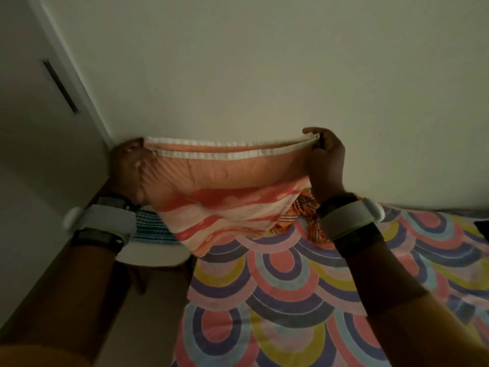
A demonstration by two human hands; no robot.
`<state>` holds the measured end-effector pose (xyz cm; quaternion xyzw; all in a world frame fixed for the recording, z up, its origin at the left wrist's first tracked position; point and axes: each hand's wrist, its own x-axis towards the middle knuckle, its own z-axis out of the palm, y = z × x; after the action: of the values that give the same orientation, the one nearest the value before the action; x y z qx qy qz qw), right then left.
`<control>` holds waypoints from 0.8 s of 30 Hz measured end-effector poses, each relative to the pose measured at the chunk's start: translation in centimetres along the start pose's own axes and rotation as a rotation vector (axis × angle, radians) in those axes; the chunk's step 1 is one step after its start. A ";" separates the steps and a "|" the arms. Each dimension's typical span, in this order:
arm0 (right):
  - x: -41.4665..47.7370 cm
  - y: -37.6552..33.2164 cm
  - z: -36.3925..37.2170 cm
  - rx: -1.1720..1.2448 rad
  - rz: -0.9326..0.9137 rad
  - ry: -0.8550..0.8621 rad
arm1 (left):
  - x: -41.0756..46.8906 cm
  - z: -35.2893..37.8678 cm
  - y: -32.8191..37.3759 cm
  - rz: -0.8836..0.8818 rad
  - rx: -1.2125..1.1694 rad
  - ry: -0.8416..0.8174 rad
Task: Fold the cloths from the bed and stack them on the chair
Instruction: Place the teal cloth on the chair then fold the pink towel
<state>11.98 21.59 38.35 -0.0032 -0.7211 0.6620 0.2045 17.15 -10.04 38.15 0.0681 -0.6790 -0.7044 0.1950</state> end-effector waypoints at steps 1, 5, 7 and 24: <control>0.2 -0.7 -0.2 0.019 -0.022 0.001 | 0.5 0.1 0.7 0.019 -0.041 0.015; 3.1 -1.2 0.7 0.001 0.003 -0.022 | 2.7 -0.1 2.1 0.090 -0.014 0.022; 5.1 0.1 2.4 -0.058 0.061 -0.058 | 4.7 -0.1 0.7 0.034 0.079 0.075; 8.8 3.8 6.5 -0.053 0.238 -0.126 | 6.7 -0.7 -3.0 0.021 0.416 0.109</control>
<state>0.90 18.29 37.00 -0.0527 -0.7443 0.6611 0.0787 10.72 -13.19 36.29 0.1379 -0.7990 -0.5421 0.2207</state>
